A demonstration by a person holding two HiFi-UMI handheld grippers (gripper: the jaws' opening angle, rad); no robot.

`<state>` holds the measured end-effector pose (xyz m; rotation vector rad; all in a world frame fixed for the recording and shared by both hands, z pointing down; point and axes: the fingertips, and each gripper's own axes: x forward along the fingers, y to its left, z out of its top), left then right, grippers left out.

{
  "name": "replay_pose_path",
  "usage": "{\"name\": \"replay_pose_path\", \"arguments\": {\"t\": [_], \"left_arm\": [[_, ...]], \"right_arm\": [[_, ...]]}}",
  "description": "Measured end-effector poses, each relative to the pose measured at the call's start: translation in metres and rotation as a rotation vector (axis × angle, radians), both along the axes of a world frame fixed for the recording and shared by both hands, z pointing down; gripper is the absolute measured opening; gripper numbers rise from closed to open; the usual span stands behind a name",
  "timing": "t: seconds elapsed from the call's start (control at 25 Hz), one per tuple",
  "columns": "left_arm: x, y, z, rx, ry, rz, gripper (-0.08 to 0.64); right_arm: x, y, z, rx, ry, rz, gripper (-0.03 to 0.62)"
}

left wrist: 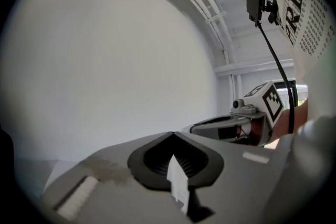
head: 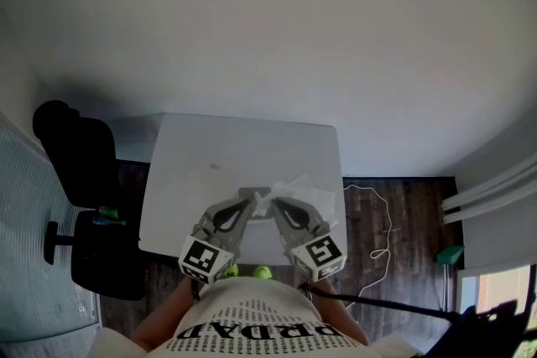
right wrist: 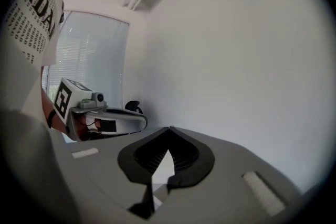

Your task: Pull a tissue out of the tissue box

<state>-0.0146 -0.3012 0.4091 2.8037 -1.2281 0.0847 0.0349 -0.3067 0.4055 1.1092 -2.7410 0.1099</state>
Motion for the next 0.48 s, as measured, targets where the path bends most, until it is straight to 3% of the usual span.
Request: {"name": "replay_pose_path", "arguments": {"t": [0.48], "left_arm": [[0.0007,-0.0054,0.0028,-0.014,0.008,0.002,0.008]], "right_arm": [[0.0000,-0.0033,0.0051,0.009,-0.002,0.010,0.009]]}}
